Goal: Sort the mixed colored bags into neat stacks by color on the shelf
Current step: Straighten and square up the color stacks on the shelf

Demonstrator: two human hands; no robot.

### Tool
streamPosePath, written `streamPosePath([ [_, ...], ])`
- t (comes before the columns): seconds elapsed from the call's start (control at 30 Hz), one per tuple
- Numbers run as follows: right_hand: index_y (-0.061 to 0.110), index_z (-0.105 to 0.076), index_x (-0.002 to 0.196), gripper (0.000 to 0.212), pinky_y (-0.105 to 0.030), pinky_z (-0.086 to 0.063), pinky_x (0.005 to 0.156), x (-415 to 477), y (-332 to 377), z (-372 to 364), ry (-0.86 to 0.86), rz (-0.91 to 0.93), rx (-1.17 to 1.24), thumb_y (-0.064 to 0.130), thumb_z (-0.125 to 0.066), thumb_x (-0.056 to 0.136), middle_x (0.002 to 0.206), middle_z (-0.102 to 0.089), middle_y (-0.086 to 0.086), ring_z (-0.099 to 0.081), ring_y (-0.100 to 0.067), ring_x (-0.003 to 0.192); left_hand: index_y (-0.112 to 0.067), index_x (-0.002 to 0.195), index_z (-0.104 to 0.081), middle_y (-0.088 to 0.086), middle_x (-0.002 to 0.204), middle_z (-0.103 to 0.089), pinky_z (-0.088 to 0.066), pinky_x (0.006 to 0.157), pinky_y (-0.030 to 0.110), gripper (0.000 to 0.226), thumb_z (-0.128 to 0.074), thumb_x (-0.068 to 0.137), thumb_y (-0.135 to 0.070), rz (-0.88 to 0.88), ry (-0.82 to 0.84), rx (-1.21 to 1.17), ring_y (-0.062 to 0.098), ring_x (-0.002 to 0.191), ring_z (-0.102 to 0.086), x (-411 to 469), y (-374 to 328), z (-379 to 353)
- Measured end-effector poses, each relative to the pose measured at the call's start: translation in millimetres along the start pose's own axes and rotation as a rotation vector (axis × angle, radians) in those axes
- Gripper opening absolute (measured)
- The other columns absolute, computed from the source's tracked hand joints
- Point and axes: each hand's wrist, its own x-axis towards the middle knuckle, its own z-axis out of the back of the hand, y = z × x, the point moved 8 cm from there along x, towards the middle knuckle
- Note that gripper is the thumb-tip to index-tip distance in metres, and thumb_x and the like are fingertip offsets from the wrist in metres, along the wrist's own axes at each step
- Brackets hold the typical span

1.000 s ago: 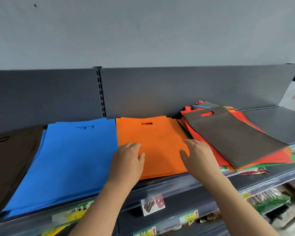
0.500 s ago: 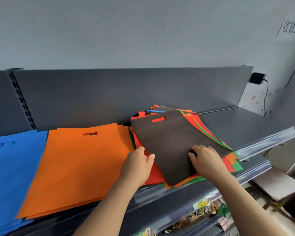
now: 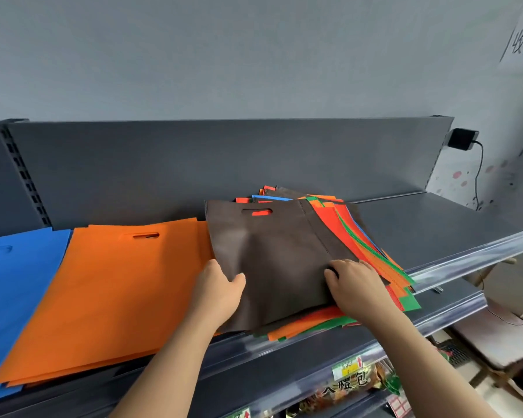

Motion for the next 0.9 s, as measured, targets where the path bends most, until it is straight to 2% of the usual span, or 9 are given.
streamPosePath([
  [0.1,0.014,-0.058,0.079,0.025,-0.033,-0.038,0.084,-2,7,2,-0.017,0.066,0.067,0.027,-0.041,0.094,0.086,-0.063,-0.002,-0.056,-0.025,0.086,-0.010,0.112,-0.053,0.004,0.108,-0.061,-0.042,0.072,0.028,0.031,-0.064,0.088,-0.025,0.016,-0.022,-0.025,0.020,0.088,-0.056,-2,1,0],
  [0.2,0.014,-0.058,0.085,0.025,-0.034,-0.042,0.074,2,-11,8,-0.043,-0.016,0.098,0.033,-0.045,0.092,0.091,-0.062,-0.003,-0.058,-0.026,0.087,-0.012,0.116,-0.053,0.002,0.112,-0.061,-0.042,0.073,0.026,0.034,-0.068,0.085,-0.015,0.007,-0.050,-0.086,0.018,0.089,-0.054,-5,0,5],
  [0.37,0.016,-0.057,0.087,0.030,-0.034,-0.040,0.077,-3,-14,2,-0.019,-0.033,0.018,0.039,-0.040,0.094,0.092,-0.062,-0.002,-0.057,-0.023,0.087,-0.016,0.115,-0.053,-0.004,0.108,-0.060,-0.041,0.062,0.021,0.030,-0.064,0.087,-0.019,0.012,-0.024,-0.157,0.014,0.087,-0.056,-10,1,2],
  [0.43,0.016,-0.059,0.090,0.028,-0.034,-0.042,0.079,-5,-9,1,-0.034,-0.004,0.046,0.037,-0.041,0.094,0.095,-0.063,-0.002,-0.057,-0.023,0.088,-0.017,0.114,-0.051,-0.002,0.110,-0.062,-0.042,0.066,0.024,0.030,-0.064,0.087,-0.016,0.006,-0.020,-0.181,0.015,0.089,-0.058,-12,1,-2],
  [0.53,0.015,-0.060,0.104,0.030,-0.035,-0.044,0.084,-4,-9,6,-0.040,-0.025,0.089,0.037,-0.044,0.094,0.103,-0.062,-0.005,-0.057,-0.025,0.096,-0.019,0.129,-0.042,-0.006,0.117,-0.057,-0.039,0.064,0.015,0.049,-0.063,0.087,-0.006,-0.055,-0.051,-0.210,0.013,0.094,-0.054,-17,-7,0],
  [0.63,0.015,-0.054,0.116,0.036,-0.037,-0.039,0.093,-2,-12,4,0.009,-0.066,0.072,0.042,-0.042,0.094,0.117,-0.059,-0.007,-0.053,-0.029,0.108,-0.026,0.142,-0.032,-0.010,0.123,-0.052,-0.039,0.081,0.016,0.066,-0.060,0.088,0.000,-0.139,-0.074,-0.281,0.007,0.102,-0.050,-22,-15,11],
  [0.73,0.016,-0.049,0.119,0.041,-0.040,-0.035,0.099,2,-9,-2,0.054,-0.089,0.061,0.047,-0.040,0.094,0.121,-0.058,-0.009,-0.051,-0.031,0.114,-0.028,0.142,-0.034,-0.012,0.126,-0.054,-0.038,0.080,0.009,0.066,-0.057,0.088,0.002,-0.174,-0.100,-0.320,0.004,0.107,-0.051,-25,-15,25],
  [0.83,0.016,-0.046,0.126,0.046,-0.044,-0.031,0.105,8,4,-7,0.074,-0.093,0.111,0.048,-0.040,0.093,0.123,-0.056,-0.009,-0.048,-0.031,0.118,-0.027,0.142,-0.035,-0.013,0.129,-0.053,-0.038,0.093,0.018,0.064,-0.056,0.089,0.002,-0.164,-0.147,-0.345,0.005,0.114,-0.050,-28,-10,41],
  [0.9,0.016,-0.046,0.127,0.046,-0.045,-0.031,0.104,10,17,-7,0.047,-0.081,0.197,0.046,-0.046,0.092,0.121,-0.057,-0.010,-0.048,-0.030,0.117,-0.028,0.141,-0.036,-0.015,0.126,-0.052,-0.037,0.093,0.020,0.063,-0.056,0.089,0.002,-0.151,-0.187,-0.366,0.002,0.111,-0.048,-30,-4,53],
])
